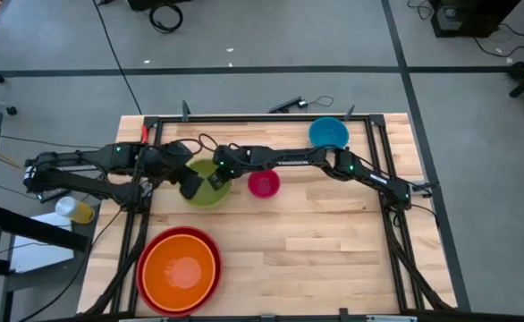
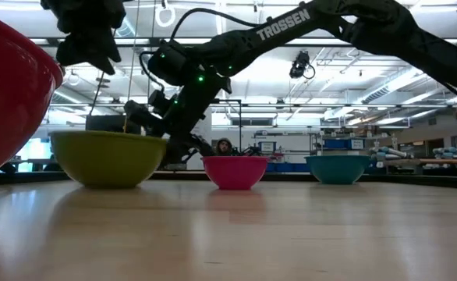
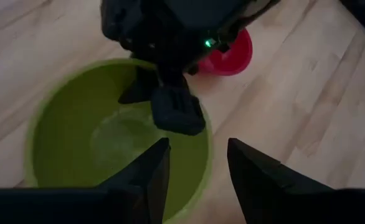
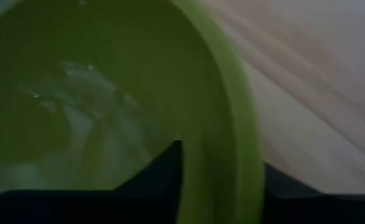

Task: Nest bowls inside each other
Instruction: Stack the green bowl on top of the orange bowl

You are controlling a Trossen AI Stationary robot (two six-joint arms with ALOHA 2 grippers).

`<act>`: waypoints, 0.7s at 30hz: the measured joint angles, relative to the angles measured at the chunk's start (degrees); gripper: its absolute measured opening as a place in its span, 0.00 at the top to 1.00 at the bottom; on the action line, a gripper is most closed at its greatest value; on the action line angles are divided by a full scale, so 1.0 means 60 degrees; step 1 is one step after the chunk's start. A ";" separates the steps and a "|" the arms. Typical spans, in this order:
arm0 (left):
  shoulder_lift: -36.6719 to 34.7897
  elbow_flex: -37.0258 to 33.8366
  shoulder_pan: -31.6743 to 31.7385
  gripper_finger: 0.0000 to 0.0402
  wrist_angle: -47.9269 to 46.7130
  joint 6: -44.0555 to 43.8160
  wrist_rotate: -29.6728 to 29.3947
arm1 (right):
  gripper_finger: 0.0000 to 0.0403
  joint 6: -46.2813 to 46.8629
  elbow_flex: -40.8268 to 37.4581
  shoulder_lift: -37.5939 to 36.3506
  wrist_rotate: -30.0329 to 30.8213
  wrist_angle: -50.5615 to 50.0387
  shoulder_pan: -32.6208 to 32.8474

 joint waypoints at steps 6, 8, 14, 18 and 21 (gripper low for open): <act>-0.0380 0.0313 0.0078 0.60 -0.0205 0.0178 -0.0276 | 0.93 0.0416 0.0000 -0.0189 -0.1213 -0.0110 0.0075; -0.0580 0.0456 0.0120 0.60 -0.0377 0.0715 -0.0402 | 0.91 0.0609 -0.0011 -0.0331 -0.1431 0.0407 0.0265; -0.1232 0.0961 0.0113 0.60 -0.0425 0.1632 -0.1344 | 0.95 0.0536 -0.0005 -0.1523 -0.1451 0.2377 0.1275; -0.1503 0.1035 0.0107 0.60 -0.0309 0.2587 -0.2105 | 0.95 0.0263 0.0041 -0.1599 -0.1549 0.3697 0.2102; -0.1510 0.1010 0.0128 0.60 -0.0241 0.3110 -0.2341 | 0.93 -0.0458 -0.0010 -0.1360 -0.0968 0.3336 0.2653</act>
